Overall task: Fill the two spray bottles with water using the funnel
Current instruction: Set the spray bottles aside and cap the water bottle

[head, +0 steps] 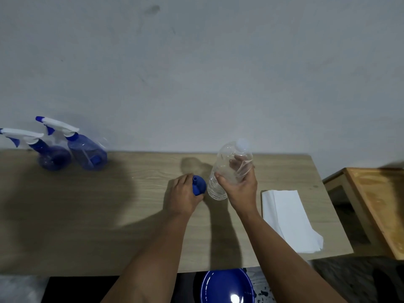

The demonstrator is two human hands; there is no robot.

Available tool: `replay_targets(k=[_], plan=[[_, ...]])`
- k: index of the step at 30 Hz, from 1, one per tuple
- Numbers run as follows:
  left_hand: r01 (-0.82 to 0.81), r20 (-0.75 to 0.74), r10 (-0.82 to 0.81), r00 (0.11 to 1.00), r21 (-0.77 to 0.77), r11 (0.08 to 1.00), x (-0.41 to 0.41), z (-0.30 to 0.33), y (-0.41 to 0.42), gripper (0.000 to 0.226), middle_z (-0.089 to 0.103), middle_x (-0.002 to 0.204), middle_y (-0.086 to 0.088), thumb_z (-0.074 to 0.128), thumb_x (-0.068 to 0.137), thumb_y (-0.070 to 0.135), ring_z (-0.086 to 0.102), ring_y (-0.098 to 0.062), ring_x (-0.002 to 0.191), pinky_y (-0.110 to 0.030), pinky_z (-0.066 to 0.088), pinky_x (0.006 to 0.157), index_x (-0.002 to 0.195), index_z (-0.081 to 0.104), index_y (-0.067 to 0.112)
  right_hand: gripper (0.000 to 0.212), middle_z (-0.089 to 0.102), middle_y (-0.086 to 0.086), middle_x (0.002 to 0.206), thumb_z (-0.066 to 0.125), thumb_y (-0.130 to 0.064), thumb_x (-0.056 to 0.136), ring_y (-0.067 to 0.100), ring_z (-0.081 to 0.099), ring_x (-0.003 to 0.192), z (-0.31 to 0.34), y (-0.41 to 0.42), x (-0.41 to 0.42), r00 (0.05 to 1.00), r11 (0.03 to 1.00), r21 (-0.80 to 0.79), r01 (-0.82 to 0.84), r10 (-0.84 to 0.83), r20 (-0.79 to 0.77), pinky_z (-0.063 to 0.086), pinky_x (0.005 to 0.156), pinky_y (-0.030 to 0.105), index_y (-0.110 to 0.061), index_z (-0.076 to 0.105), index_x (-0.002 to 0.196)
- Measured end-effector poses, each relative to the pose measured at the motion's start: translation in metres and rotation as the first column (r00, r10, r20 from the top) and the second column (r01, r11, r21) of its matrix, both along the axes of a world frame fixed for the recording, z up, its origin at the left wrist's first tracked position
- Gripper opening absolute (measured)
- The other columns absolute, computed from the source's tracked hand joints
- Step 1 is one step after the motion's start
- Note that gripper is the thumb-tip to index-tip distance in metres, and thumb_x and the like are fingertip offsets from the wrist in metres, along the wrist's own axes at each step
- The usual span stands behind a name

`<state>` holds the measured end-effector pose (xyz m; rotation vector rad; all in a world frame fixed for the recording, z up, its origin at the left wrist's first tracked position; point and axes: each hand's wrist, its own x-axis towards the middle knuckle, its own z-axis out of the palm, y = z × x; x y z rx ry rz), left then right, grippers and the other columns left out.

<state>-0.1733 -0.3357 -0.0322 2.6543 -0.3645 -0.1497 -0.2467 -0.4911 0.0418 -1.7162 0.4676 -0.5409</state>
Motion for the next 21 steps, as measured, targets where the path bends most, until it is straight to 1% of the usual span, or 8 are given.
replay_targets(k=[3, 5, 8, 12, 14, 17, 18, 21], plan=[[-0.002, -0.024, 0.002, 1.000, 0.018, 1.000, 0.003, 0.003, -0.002, 0.073, 0.062, 0.131, 0.010, 0.079, 0.070, 0.051, 0.052, -0.017, 0.123, -0.032, 0.043, 0.105, 0.134, 0.055, 0.026, 0.066, 0.070, -0.020, 0.119, 0.096, -0.019, 0.075, 0.006, 0.067, 0.116, -0.002, 0.001, 0.003, 1.000, 1.000, 0.000, 0.004, -0.004, 0.000, 0.057, 0.096, 0.027, -0.035, 0.059, 0.128], [-0.006, -0.018, 0.006, 1.000, 0.021, 1.000, 0.008, 0.005, -0.002, 0.069, 0.065, 0.127, 0.009, 0.078, 0.070, 0.052, 0.055, -0.017, 0.120, -0.030, 0.042, 0.105, 0.130, 0.057, 0.026, 0.065, 0.070, -0.014, 0.120, 0.095, -0.026, 0.075, 0.008, 0.067, 0.117, 0.000, -0.002, 0.009, 1.000, 1.000, 0.003, 0.023, -0.023, 0.005, 0.057, 0.097, 0.028, -0.032, 0.060, 0.129], [-0.013, 0.001, 0.013, 1.000, -0.025, 1.000, 0.023, 0.016, -0.004, 0.068, 0.065, 0.129, 0.005, 0.080, 0.073, 0.047, 0.055, -0.019, 0.121, -0.028, 0.037, 0.106, 0.132, 0.059, 0.021, 0.066, 0.070, -0.007, 0.124, 0.095, -0.028, 0.076, 0.010, 0.067, 0.119, 0.010, -0.009, 0.027, 0.999, 0.999, -0.002, 0.037, -0.037, 0.011, 0.057, 0.100, 0.030, -0.028, 0.060, 0.131], [-0.002, 0.049, 0.003, 0.999, -0.026, 1.000, 0.056, 0.037, -0.013, 0.070, 0.062, 0.135, 0.000, 0.081, 0.077, 0.044, 0.054, -0.024, 0.121, -0.028, 0.033, 0.103, 0.137, 0.056, 0.016, 0.064, 0.070, -0.009, 0.122, 0.092, -0.041, 0.075, 0.009, 0.067, 0.117, 0.024, -0.019, 0.062, 0.999, 0.998, -0.049, 0.050, -0.049, 0.013, 0.056, 0.102, 0.033, -0.034, 0.058, 0.129], [0.017, 0.069, -0.015, 0.998, -0.015, 1.000, 0.073, 0.045, -0.016, 0.070, 0.063, 0.134, -0.002, 0.081, 0.078, 0.042, 0.055, -0.027, 0.119, -0.031, 0.037, 0.099, 0.137, 0.056, 0.015, 0.064, 0.069, -0.012, 0.121, 0.092, -0.044, 0.076, 0.007, 0.065, 0.116, 0.027, -0.023, 0.079, 0.998, 0.994, -0.086, 0.061, -0.061, 0.003, 0.054, 0.101, 0.029, -0.036, 0.057, 0.128], [0.040, 0.073, -0.041, 0.996, 0.014, 0.999, 0.092, 0.046, -0.017, 0.062, 0.066, 0.123, -0.003, 0.083, 0.075, 0.041, 0.056, -0.028, 0.109, -0.034, 0.043, 0.087, 0.126, 0.060, 0.015, 0.068, 0.065, -0.013, 0.124, 0.093, -0.043, 0.077, 0.009, 0.062, 0.113, 0.026, -0.027, 0.098, 0.997, 0.991, -0.115, 0.070, -0.072, -0.021, 0.051, 0.095, 0.025, -0.033, 0.056, 0.133], [0.053, 0.069, -0.055, 0.996, 0.027, 0.998, 0.096, 0.042, -0.017, 0.060, 0.067, 0.119, -0.003, 0.084, 0.074, 0.040, 0.057, -0.028, 0.107, -0.034, 0.044, 0.085, 0.123, 0.061, 0.015, 0.070, 0.062, -0.012, 0.128, 0.093, -0.044, 0.076, 0.010, 0.061, 0.114, 0.023, -0.028, 0.102, 0.997, 0.990, -0.123, 0.067, -0.072, -0.032, 0.052, 0.095, 0.025, -0.034, 0.056, 0.135], [0.088, 0.046, -0.090, 0.995, 0.056, 0.995, 0.100, 0.027, -0.013, 0.055, 0.068, 0.110, -0.003, 0.086, 0.070, 0.038, 0.058, -0.027, 0.100, -0.036, 0.048, 0.083, 0.115, 0.062, 0.017, 0.075, 0.057, -0.008, 0.135, 0.093, -0.048, 0.074, 0.014, 0.062, 0.121, 0.014, -0.027, 0.111, 0.997, 0.991, -0.128, 0.039, -0.047, -0.062, 0.055, 0.100, 0.032, -0.039, 0.054, 0.138]])
